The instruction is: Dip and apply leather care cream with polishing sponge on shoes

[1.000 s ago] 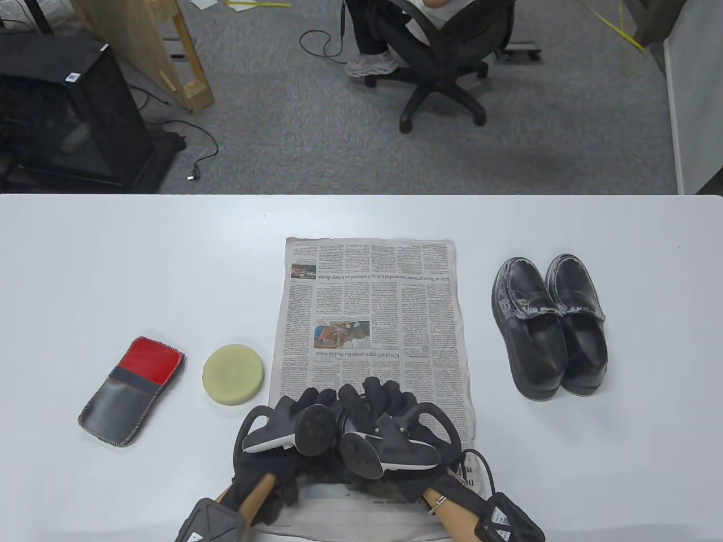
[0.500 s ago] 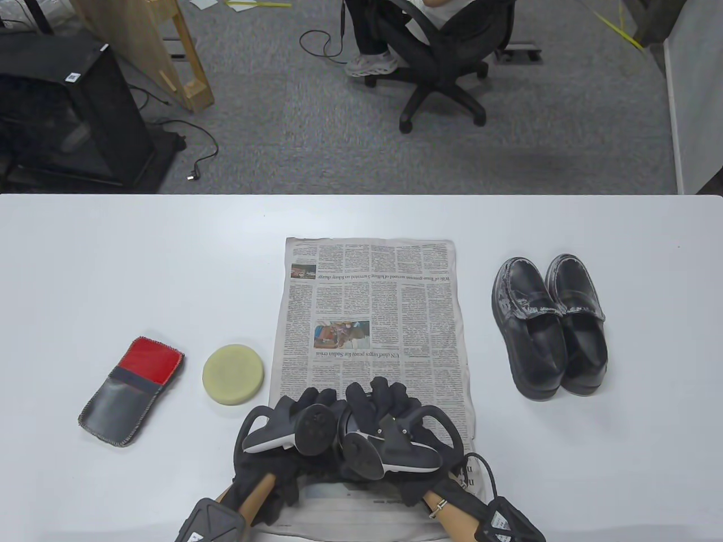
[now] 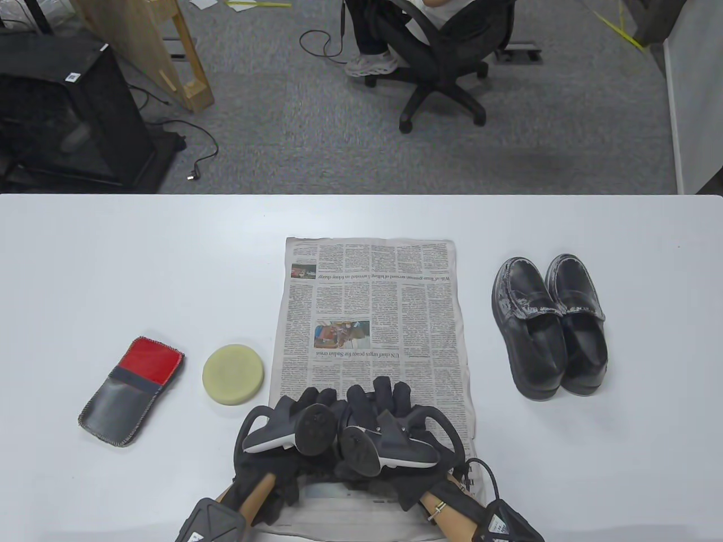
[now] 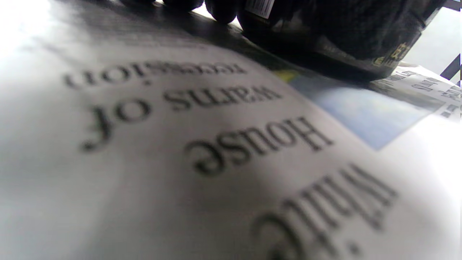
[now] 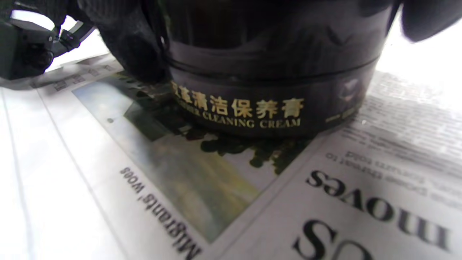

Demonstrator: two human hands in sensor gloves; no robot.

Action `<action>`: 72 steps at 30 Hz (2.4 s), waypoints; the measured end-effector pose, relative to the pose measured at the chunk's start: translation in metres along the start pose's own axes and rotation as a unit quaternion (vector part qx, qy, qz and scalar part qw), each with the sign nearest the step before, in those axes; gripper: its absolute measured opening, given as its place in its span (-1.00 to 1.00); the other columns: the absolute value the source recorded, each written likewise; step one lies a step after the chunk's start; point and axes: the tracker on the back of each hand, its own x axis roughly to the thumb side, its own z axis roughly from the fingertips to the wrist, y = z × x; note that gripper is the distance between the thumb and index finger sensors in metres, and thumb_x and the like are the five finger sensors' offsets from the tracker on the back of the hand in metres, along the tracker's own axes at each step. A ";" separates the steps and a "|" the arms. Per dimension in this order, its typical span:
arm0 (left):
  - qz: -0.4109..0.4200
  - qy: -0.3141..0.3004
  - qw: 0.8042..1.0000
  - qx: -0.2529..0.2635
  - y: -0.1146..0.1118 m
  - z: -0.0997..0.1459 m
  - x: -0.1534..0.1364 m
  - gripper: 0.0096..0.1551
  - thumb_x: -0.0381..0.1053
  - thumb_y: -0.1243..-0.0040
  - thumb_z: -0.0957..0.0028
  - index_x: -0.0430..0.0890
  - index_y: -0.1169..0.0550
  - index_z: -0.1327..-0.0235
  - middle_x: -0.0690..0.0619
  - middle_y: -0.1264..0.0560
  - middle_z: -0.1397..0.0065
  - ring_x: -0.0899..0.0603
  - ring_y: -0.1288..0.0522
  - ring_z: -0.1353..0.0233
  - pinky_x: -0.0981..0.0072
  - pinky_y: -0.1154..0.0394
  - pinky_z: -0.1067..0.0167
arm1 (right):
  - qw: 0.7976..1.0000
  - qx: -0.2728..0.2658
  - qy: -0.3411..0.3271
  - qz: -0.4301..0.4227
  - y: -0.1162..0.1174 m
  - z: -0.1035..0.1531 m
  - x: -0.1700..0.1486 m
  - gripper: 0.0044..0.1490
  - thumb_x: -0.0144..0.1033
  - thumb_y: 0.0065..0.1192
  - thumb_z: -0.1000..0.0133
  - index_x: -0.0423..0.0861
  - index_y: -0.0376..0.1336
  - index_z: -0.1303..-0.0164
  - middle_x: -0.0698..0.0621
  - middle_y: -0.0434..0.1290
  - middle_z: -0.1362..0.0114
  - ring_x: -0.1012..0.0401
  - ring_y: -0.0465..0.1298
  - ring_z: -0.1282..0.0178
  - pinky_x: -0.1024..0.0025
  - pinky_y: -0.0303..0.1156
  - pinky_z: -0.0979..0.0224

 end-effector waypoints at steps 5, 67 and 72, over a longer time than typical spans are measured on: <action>0.000 0.000 1.000 0.000 0.000 0.000 0.000 0.32 0.45 -0.19 0.08 -0.20 0.00 -0.78 -0.33 0.12 -0.79 -0.51 0.12 -0.62 -0.44 -0.01 -0.36 | 1.000 -0.023 -0.004 0.004 -0.001 0.001 -0.001 0.60 0.51 -0.06 -0.07 -0.43 -0.50 -0.80 -0.72 -0.24 -0.68 -0.63 0.05 -0.51 -0.51 0.23 -0.42; 0.006 0.000 1.000 0.002 0.001 -0.001 -0.001 0.27 0.44 -0.18 0.05 -0.17 -0.03 -0.78 -0.32 0.12 -0.80 -0.50 0.12 -0.62 -0.44 0.00 -0.36 | 0.997 -0.056 -0.048 -0.037 0.005 -0.002 -0.013 0.61 0.50 0.07 0.06 -0.24 -0.49 -0.83 -0.59 -0.27 -0.73 -0.55 -0.06 -0.60 -0.51 0.05 -0.55; 0.007 0.001 1.000 0.004 0.001 -0.001 -0.001 0.27 0.43 -0.18 0.05 -0.17 -0.03 -0.78 -0.32 0.12 -0.80 -0.50 0.12 -0.62 -0.44 0.00 -0.36 | 0.998 -0.052 -0.042 -0.017 0.007 -0.001 -0.011 0.60 0.49 0.05 0.04 -0.27 -0.48 -0.82 -0.61 -0.28 -0.71 -0.56 -0.07 -0.59 -0.52 0.06 -0.53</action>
